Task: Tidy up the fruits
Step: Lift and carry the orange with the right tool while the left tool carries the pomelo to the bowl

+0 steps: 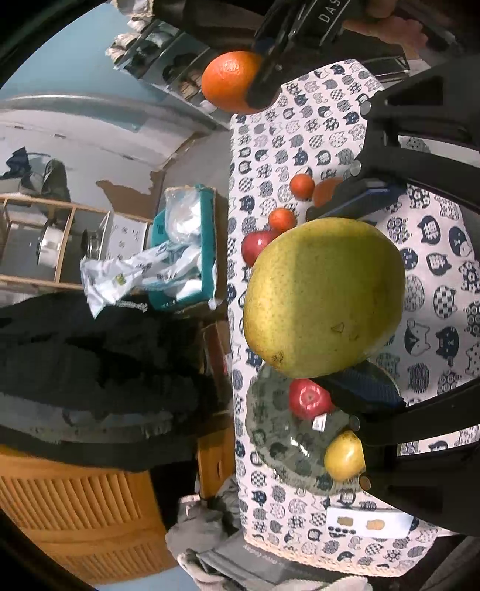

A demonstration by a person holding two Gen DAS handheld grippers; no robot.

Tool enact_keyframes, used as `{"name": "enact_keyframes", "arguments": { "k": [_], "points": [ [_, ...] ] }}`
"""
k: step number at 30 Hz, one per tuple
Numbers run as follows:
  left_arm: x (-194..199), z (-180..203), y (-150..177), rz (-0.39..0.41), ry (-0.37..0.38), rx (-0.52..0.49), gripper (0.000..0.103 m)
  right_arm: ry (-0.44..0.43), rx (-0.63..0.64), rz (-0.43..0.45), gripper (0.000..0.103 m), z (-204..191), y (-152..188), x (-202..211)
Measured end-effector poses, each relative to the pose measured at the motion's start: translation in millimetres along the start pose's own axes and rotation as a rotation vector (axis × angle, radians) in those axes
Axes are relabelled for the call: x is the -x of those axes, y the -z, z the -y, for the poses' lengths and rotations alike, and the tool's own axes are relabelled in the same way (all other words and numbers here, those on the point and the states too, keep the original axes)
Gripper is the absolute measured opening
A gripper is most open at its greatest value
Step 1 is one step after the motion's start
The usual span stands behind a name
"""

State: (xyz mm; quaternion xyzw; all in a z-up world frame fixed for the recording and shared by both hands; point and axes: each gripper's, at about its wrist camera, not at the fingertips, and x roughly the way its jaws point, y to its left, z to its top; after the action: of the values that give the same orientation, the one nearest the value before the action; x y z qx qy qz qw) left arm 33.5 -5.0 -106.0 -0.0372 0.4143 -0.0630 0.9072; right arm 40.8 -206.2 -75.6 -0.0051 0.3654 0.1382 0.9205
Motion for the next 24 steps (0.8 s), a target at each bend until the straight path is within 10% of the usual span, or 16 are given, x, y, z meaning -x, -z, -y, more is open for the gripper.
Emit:
{"name": "enact_keyframes", "arguments": {
  "k": [24],
  "points": [
    [6.7,-132.2,-6.4,0.0,-0.17,0.132,0.076,-0.179,0.14,-0.054,0.061,-127.3,-49.6,-70.0]
  ]
}}
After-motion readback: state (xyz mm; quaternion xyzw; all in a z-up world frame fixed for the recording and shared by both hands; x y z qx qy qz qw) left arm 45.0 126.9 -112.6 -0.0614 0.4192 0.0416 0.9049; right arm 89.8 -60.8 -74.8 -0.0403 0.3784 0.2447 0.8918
